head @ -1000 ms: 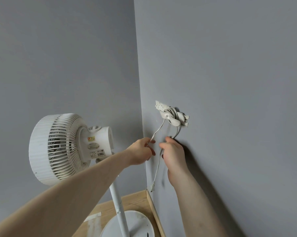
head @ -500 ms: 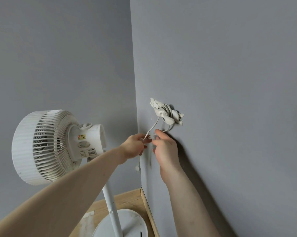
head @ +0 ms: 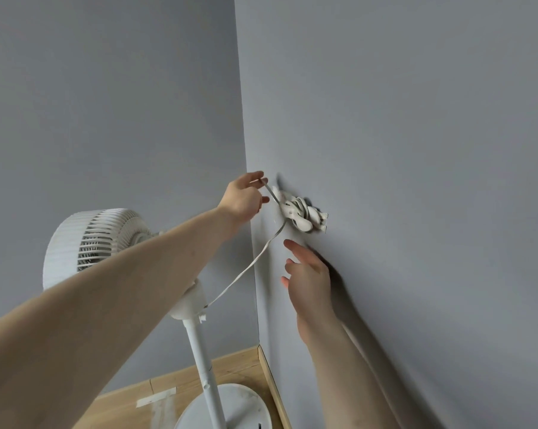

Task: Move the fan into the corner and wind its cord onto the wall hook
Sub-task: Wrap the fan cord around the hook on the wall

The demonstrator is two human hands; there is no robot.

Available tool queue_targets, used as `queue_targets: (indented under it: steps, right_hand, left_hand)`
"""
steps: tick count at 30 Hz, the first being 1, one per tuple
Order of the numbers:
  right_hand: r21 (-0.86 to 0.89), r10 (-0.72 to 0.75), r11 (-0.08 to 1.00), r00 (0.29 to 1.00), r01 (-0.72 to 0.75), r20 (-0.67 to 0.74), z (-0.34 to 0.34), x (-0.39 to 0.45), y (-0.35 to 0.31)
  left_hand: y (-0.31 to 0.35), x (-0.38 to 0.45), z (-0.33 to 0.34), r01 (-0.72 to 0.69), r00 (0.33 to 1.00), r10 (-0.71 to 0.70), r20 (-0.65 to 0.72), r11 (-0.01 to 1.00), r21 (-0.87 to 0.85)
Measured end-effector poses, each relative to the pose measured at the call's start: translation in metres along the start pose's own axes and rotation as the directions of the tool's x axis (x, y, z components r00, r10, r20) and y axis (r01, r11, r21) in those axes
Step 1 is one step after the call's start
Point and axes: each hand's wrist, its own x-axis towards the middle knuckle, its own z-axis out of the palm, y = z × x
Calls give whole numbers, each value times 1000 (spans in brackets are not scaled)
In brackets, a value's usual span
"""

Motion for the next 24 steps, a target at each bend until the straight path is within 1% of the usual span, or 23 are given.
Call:
queue_targets:
  steps: [2,4,6,7,9,13,15,17,19,22,24]
  right_hand:
    - [-2,-21,1000,1000,21,1,0,-4,-1]
    - [7,-8,1000,1000,8,-12,-1,-9,-3]
    - [28,8,1000,1000,-8,-5,-3,-12,-5]
    - [32,18,999,1000,-18,2,-4,-13,-5]
    - [30,41,999,999,-41,5,-7,-17,-5]
    - [36,33,999,999,-33,-1,-13,-28,-9]
    - [60,9,998,1000,-8,-11,-16,-36,-12]
    - [98,-11,995,1000,14,-26,-19,-44,-15]
    - [127,-41,991,998,47,-44,-20,-51,-19]
    - [177,-79,980,994,92,-80,-21,-58,-19]
    - [244,-101,962,990,124,-102,-22,-62,-23]
  left_hand:
    - [7,-2,-1,-88,996,90,-4,987,133]
    - [15,-6,0,-188,976,212,-38,925,331]
    - [26,-9,1,-277,922,376,-93,807,522]
    - [32,-10,1,-292,886,445,-127,750,593]
    - [46,-11,0,-283,839,515,-178,691,665]
    - [70,-24,-4,-245,839,515,-174,643,726]
    - [79,-36,-6,-220,850,494,-185,651,726]
    - [86,-48,-7,-179,881,431,-192,682,709]
    - [95,-60,-7,-153,918,357,-172,719,678]
    - [104,-76,-5,-149,968,237,-79,801,580]
    - [105,-86,-2,-145,985,174,-8,844,517]
